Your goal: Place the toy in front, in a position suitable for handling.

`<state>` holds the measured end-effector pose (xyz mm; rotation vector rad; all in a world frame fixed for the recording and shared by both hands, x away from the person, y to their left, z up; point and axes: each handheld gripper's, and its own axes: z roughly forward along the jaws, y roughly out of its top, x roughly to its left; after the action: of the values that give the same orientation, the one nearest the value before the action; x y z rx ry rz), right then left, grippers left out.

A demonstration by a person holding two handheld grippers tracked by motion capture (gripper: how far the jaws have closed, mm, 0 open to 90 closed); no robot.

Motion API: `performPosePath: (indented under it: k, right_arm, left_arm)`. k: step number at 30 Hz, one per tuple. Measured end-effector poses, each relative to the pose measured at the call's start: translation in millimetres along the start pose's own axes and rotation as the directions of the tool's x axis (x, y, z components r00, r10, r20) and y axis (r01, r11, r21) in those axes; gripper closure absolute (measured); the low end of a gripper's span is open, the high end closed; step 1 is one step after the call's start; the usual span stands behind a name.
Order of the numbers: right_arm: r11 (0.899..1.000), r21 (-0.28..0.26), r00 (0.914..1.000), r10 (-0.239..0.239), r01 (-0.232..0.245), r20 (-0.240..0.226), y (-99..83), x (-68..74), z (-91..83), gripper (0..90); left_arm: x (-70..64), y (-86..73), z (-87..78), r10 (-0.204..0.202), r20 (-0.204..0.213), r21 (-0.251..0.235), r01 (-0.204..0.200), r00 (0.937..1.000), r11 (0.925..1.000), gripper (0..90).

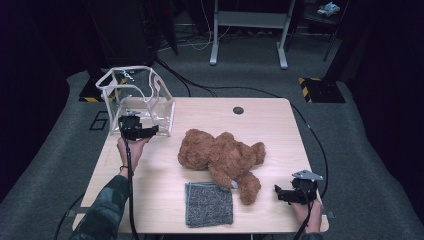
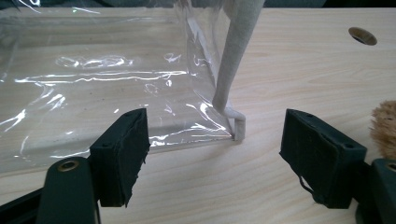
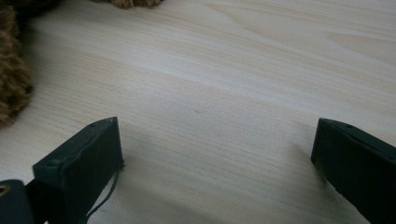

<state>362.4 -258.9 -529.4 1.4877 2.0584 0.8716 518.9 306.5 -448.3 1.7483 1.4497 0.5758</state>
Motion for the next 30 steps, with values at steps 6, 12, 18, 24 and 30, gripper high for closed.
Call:
performPosePath:
  k: [6,12,18,24,30]
  right_arm:
    - [1.0,0.007,0.9998,0.021,-0.021,0.006,1.3,0.6,0.3,1.5]
    - [0.999,0.012,0.999,0.044,-0.043,-0.013,3.1,-4.0,-1.9,2.9]
    - [0.997,0.007,0.9959,0.079,-0.079,-0.045,12.9,-0.3,-9.1,3.5]
    - [0.998,-0.019,0.9956,0.062,-0.064,-0.069,34.0,15.1,-21.9,4.2]
    - [0.998,-0.052,0.9924,0.012,-0.019,-0.122,66.5,32.5,-30.5,4.2]
  left_arm:
    - [-2.2,-7.4,-8.0,0.012,0.046,0.039,-0.014,0.9989,0.9992,16.5]
    - [-6.4,-16.1,-18.1,0.056,0.062,0.064,-0.06,0.9965,0.9961,13.4]
    - [-8.8,-26.3,-24.6,0.059,0.097,0.081,-0.067,0.9935,0.9944,11.6]
    - [-17.3,-34.4,-31.0,0.059,0.155,0.077,-0.071,0.9862,0.9945,9.6]
    - [-30.1,-40.0,-30.0,0.052,0.208,0.091,-0.073,0.9767,0.9932,7.3]
